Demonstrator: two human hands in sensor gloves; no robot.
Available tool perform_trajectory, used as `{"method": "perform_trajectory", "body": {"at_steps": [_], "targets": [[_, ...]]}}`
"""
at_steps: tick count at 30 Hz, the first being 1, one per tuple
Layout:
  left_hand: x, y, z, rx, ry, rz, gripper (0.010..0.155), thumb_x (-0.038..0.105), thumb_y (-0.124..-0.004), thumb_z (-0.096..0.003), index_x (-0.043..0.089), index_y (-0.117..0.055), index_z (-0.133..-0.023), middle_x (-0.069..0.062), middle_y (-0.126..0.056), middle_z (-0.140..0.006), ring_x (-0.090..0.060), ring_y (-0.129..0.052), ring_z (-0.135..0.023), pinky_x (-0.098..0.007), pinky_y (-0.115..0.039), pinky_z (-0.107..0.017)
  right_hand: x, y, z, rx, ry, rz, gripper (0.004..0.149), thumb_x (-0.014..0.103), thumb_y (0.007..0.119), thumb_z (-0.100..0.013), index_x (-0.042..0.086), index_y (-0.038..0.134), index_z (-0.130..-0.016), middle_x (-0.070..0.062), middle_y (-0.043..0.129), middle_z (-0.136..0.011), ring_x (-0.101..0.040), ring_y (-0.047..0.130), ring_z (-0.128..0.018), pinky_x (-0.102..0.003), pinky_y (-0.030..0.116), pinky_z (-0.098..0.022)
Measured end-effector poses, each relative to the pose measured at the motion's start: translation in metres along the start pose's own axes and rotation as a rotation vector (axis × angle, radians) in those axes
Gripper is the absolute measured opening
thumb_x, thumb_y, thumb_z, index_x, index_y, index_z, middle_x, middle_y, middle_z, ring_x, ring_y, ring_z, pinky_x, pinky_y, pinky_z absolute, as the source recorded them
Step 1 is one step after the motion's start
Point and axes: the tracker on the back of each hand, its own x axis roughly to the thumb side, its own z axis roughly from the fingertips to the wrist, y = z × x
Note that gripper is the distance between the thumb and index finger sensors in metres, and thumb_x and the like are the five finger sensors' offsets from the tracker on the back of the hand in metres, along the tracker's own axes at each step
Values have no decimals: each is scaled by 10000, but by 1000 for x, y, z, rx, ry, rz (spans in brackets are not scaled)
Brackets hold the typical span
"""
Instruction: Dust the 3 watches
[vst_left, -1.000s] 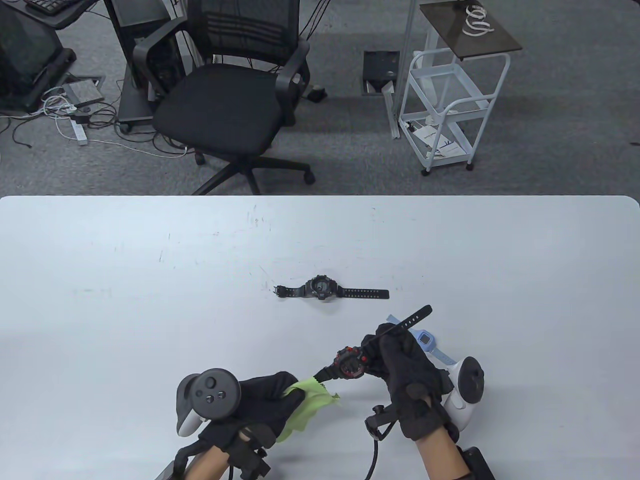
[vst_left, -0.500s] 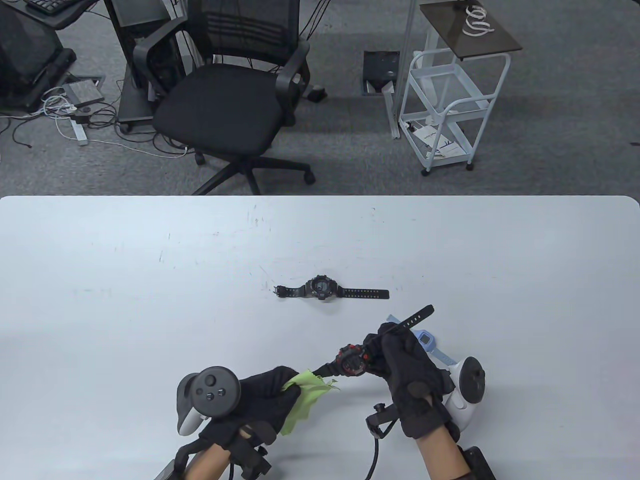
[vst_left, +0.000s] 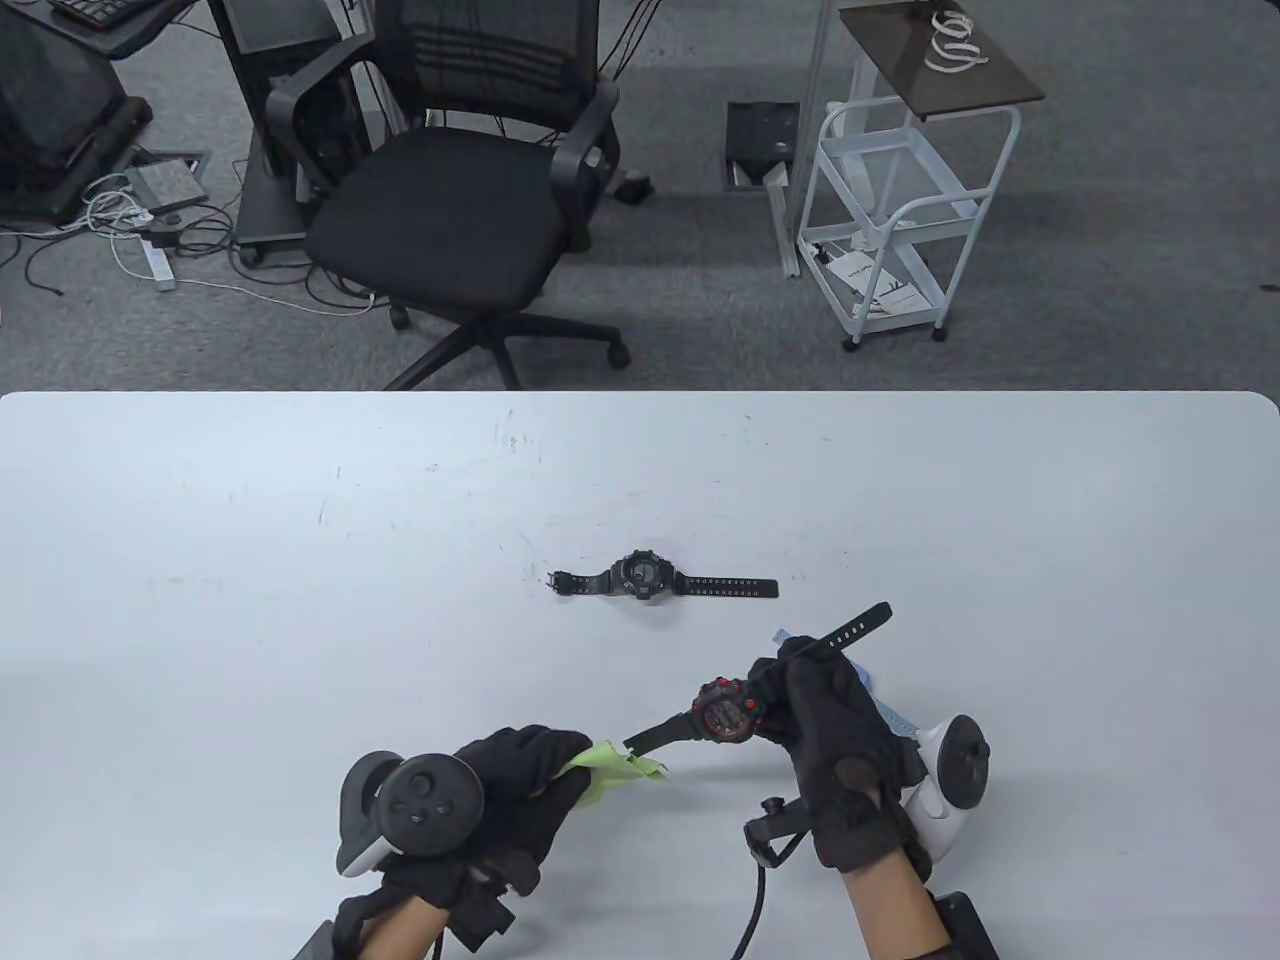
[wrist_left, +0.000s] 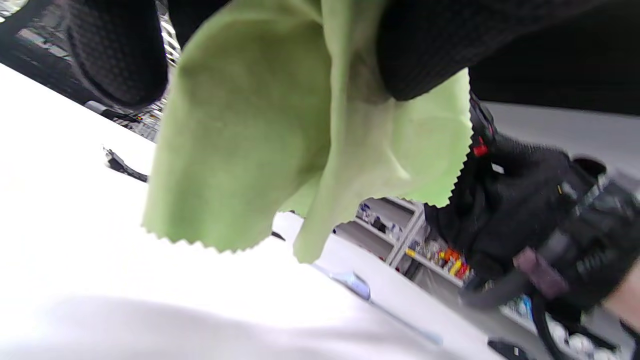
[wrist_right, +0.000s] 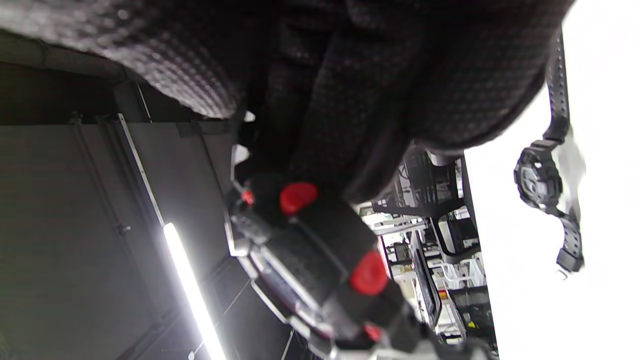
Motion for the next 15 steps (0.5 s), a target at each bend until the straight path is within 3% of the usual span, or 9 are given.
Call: {"method": "perform_trajectory", "body": {"at_steps": [4, 15], "targets": [[10, -22, -6, -141, -62, -113, 436, 424, -824, -521, 201, -895, -889, -101, -988, -814, -364, -1008, -694, -672, -763, -575, 2, -7, -1, -38, -4, 10, 449, 439, 783, -508, 181, 819, -874, -4, 1009, -709, -149, 1071, -495, -457, 886, -416], [21, -67, -15, -316, -118, -304, 437, 430, -823, -517, 208, -896, -886, -96, -982, -822, -358, -994, -720, -672, -753, -588, -2, -14, -3, -81, 21, 50, 457, 427, 795, -503, 172, 808, -882, -9, 1004, -719, -150, 1071, -510, -460, 886, -421]]}}
